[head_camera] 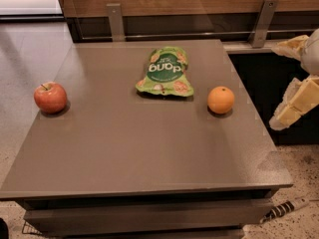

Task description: Move orange near apple

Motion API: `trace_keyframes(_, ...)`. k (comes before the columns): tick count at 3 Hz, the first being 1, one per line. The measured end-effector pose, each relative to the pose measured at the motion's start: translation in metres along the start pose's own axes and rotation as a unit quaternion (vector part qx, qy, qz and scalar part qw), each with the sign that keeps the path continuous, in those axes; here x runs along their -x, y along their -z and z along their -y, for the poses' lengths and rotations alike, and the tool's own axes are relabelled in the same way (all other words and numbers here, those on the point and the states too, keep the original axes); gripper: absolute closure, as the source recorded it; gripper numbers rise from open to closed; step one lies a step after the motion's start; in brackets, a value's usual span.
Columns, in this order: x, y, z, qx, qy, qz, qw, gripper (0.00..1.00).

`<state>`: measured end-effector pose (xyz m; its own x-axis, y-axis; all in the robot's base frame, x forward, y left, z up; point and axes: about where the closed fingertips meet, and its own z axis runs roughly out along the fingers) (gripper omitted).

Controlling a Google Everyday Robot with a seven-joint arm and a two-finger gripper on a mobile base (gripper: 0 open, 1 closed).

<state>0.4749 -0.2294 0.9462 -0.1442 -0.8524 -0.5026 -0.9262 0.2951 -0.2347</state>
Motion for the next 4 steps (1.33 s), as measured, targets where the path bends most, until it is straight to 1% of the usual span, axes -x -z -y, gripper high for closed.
trace_keyframes(1, -0.008, -0.032, 0.019, -0.001, -0.009, 0.128, 0.9917, 0.0)
trace_keyframes(2, 0.02, -0.049, 0.029, 0.01, -0.027, 0.305, 0.952, 0.0)
trace_keyframes(3, 0.051, -0.048, 0.031, 0.031, -0.047, 0.421, 0.9055, 0.0)
trace_keyframes(4, 0.062, -0.057, 0.027, 0.032, -0.054, 0.463, 0.8839, 0.0)
